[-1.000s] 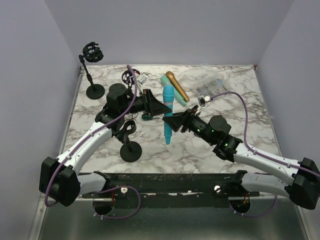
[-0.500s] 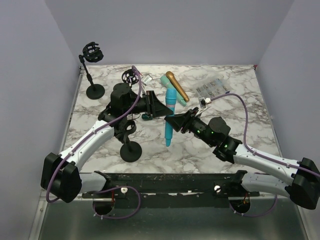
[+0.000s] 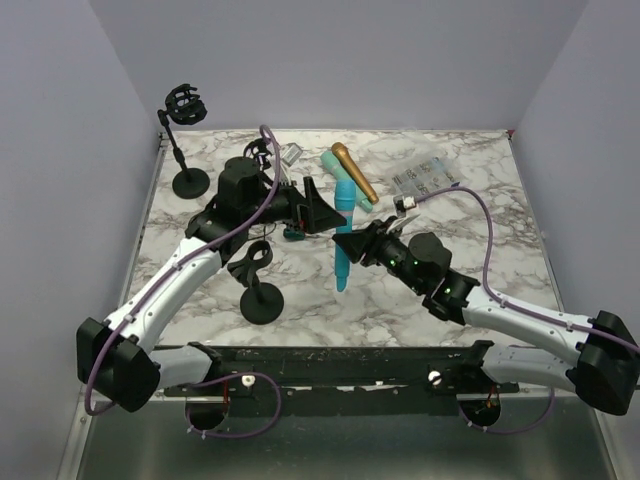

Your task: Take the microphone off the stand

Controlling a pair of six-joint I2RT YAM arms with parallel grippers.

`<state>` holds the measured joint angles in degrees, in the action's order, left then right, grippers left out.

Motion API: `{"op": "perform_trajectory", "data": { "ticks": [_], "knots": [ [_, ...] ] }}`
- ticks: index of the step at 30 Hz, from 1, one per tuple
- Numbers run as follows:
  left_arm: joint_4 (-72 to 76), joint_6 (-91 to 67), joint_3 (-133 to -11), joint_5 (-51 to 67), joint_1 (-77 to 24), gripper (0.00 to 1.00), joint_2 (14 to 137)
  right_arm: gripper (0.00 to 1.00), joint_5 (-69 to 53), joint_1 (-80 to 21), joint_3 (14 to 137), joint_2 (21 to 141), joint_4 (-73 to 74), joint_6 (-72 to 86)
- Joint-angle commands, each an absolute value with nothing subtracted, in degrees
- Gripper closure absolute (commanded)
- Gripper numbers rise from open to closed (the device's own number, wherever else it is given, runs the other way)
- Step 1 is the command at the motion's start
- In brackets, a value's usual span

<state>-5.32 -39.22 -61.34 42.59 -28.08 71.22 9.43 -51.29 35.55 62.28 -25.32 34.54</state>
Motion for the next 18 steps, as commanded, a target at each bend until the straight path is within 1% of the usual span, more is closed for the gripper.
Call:
{"op": "perform_trajectory", "data": {
  "ticks": [1, 4, 8, 12, 15, 18],
  "knots": [
    [-15.55, -29.04, -65.27, 29.10, -27.86, 0.01, 65.19, 0.99, 15.69, -51.22, 38.78, 65.24, -20.18, 30.78],
    [-16.86, -26.64, -65.21, 22.64, -27.30, 0.01, 62.06, 0.99, 21.52, -51.16, 42.81, 69.13, -14.30, 24.95],
    [-16.78, -24.50, -64.14, 15.63, -26.96, 0.01, 57.09, 0.99, 28.35, -50.97, 46.26, 74.97, -13.77, 16.92],
    [-15.00, -23.56, -61.65, 7.96, -26.61, 0.01, 51.47, 0.99, 31.72, -50.00, 52.42, 83.71, -13.36, 9.43],
    [-14.36, -22.66, -60.59, 4.32, -26.11, 0.02, 48.18, 0.99, 27.06, -45.98, 58.81, 91.40, -11.39, 5.36],
    [-13.62, -21.48, -59.69, 1.58, -25.59, 0.02, 45.38, 0.99, 16.11, -40.63, 67.40, 99.65, -5.50, 3.94]
  ]
}}
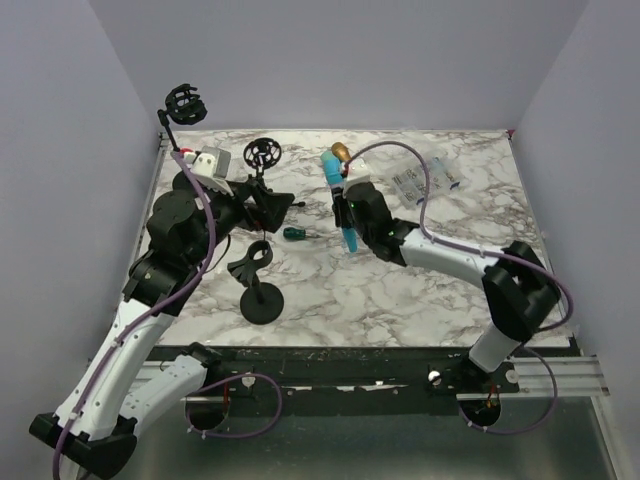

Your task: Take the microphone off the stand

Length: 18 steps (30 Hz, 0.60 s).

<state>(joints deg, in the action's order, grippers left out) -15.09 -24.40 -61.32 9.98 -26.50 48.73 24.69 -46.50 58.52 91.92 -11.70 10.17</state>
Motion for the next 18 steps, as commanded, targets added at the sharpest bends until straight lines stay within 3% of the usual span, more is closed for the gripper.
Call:
{"op": "perform_trajectory", "data": {
  "ticks": [1, 10, 18],
  "knots": [
    [-13.31, -21.17, -59.40, 0.60, -25.55, 0.01, 44.61, 0.99, 12.70, -39.98, 70.01, 102.18, -4.49, 2.49],
    [-12.92, -19.34, -58.97, -3.36, -24.46, 0.01, 42.49, 0.99, 8.37, -36.53, 95.83, 125.53, 10.79, -5.36],
    [-13.06, -19.40, -59.06, -3.07, -23.29, 0.01, 42.88, 0.99, 9.57, -35.37, 106.01, 134.64, 13.54, -7.64]
  ]
}}
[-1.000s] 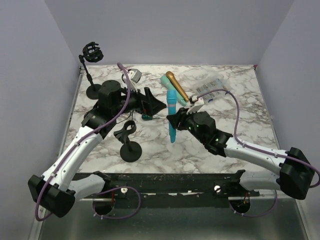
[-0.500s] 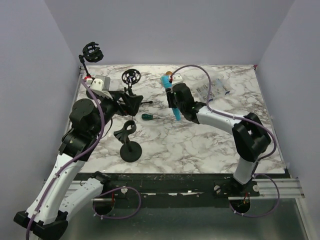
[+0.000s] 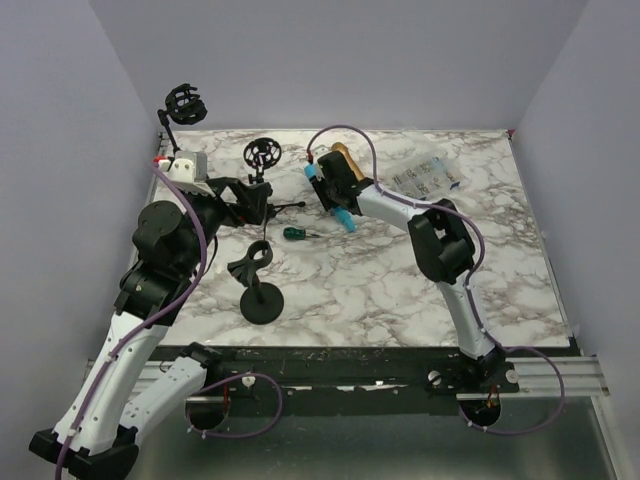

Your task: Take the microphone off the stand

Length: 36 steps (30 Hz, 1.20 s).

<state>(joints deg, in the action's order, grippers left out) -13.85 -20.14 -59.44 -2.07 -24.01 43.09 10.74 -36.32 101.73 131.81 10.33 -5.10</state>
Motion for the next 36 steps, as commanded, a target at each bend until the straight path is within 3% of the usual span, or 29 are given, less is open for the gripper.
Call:
{"op": "perform_trajectory", "data": {
  "ticks": [1, 7, 16, 27, 32, 36],
  "knots": [
    [-12.94, -19.42, -59.06, -2.63, -23.21, 0.02, 43.07, 0.99, 9.89, -35.19, 106.82, 135.44, 13.54, -7.65],
    [-12.93, -19.95, -59.15, -1.32, -22.59, 0.01, 44.19, 0.95, 9.72, -34.10, 110.54, 139.29, 13.54, -7.29],
    [-12.53, -19.60, -58.69, -1.48, -21.04, 0.01, 46.24, 0.61, 7.91, -34.11, 112.34, 139.29, 14.62, -5.77],
    [-10.31, -18.15, -56.56, -3.33, -19.95, 0.01, 46.94, 0.31, 8.56, -34.10, 112.86, 131.03, 18.02, -4.29],
    [-7.80, -16.02, -54.54, -5.23, -19.86, 0.01, 46.14, 0.27, 10.48, -34.11, 110.98, 124.40, 21.47, 1.44],
    [-6.04, -14.31, -53.34, -6.54, -19.78, 0.01, 46.03, 0.26, 6.26, -34.12, 97.56, 114.44, 17.44, 10.84]
  ]
}}
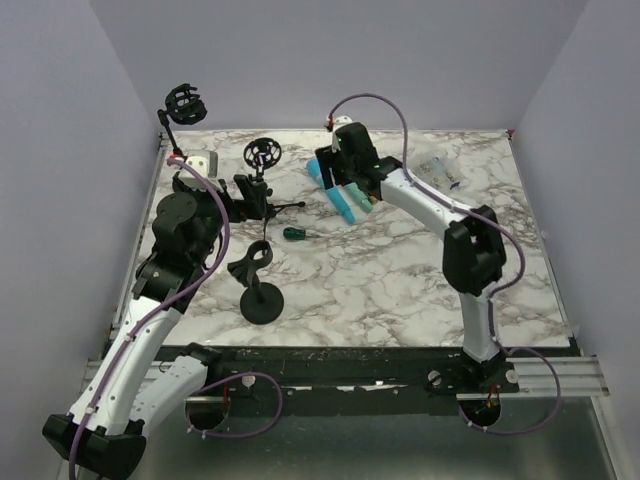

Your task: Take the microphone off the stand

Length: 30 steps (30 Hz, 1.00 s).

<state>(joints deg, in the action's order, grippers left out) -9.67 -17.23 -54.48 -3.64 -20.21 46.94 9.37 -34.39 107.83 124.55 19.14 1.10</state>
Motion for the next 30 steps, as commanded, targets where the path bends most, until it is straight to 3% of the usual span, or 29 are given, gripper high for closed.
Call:
{"op": "perform_trajectory", "data": {
  "ticks": [1, 4, 11, 19, 30],
  "knots": [
    [-6.03, -14.08, -53.35, -6.91, -19.78, 0.01, 46.18, 0.26, 2.13, -34.11, 90.92, 110.84, 12.96, 12.98],
    [-5.45, -13.39, -53.02, -7.71, -19.51, 0.01, 46.47, 0.26, -6.39, -34.53, 75.16, 101.76, 3.50, 17.39],
    [-7.25, -14.18, -54.91, -9.21, -18.78, 0.01, 49.53, 0.22, -9.11, -34.89, 51.76, 84.64, -7.46, 22.27],
    [-15.59, -24.27, -67.48, 2.68, -7.04, 0.01, 55.94, 0.21, -10.54, -34.89, 43.07, 77.86, -11.23, 18.64],
    [-14.66, -35.41, -76.07, 15.97, 10.38, 0.01, 68.07, 0.19, -13.05, -34.89, 35.07, 74.59, -22.02, 21.45]
  ]
}}
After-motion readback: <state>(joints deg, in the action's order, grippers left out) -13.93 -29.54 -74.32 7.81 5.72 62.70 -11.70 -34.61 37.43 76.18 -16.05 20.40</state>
